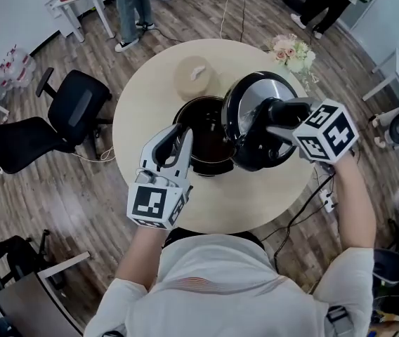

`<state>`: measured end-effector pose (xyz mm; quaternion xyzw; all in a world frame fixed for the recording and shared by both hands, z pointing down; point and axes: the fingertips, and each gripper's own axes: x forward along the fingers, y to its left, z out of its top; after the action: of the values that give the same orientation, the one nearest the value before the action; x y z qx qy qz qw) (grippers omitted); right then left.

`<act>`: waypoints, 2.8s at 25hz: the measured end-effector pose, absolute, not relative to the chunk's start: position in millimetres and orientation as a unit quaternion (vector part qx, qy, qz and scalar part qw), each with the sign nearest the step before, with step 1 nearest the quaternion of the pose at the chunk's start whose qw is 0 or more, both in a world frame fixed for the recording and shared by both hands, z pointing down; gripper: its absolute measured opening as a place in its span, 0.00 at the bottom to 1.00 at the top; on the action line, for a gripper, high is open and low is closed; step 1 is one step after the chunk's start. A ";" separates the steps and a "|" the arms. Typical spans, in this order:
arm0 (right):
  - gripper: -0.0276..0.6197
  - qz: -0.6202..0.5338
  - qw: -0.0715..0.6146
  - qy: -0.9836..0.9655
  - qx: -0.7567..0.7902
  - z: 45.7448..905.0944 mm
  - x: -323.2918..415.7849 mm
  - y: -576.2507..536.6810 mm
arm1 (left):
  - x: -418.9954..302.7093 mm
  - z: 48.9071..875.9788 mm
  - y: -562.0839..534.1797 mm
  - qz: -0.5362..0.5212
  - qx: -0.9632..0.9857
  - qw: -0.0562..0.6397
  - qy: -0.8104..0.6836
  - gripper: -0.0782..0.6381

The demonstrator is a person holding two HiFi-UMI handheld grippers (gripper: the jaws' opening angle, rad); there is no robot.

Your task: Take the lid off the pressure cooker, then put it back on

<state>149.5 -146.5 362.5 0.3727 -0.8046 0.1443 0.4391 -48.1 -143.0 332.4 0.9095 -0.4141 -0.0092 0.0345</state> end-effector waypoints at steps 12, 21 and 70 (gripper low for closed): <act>0.48 0.232 0.454 -0.741 0.437 428.5 275.5 -96.8 | 64.7 327.7 -118.4 0.011 0.944 0.022 -0.329 0.12; 0.48 0.324 0.464 -0.693 0.447 554.7 328.3 -78.3 | 139.6 350.3 -106.2 0.039 0.954 0.026 -0.296 0.12; 0.60 0.313 0.388 -0.713 0.493 621.3 331.7 -63.5 | 177.6 395.7 -123.2 0.081 0.949 0.055 -0.301 0.12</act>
<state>331.7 -63.5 621.3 0.4934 -0.7129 0.3126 0.3881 177.6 -123.2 395.7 0.9488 -0.3006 0.0808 0.0547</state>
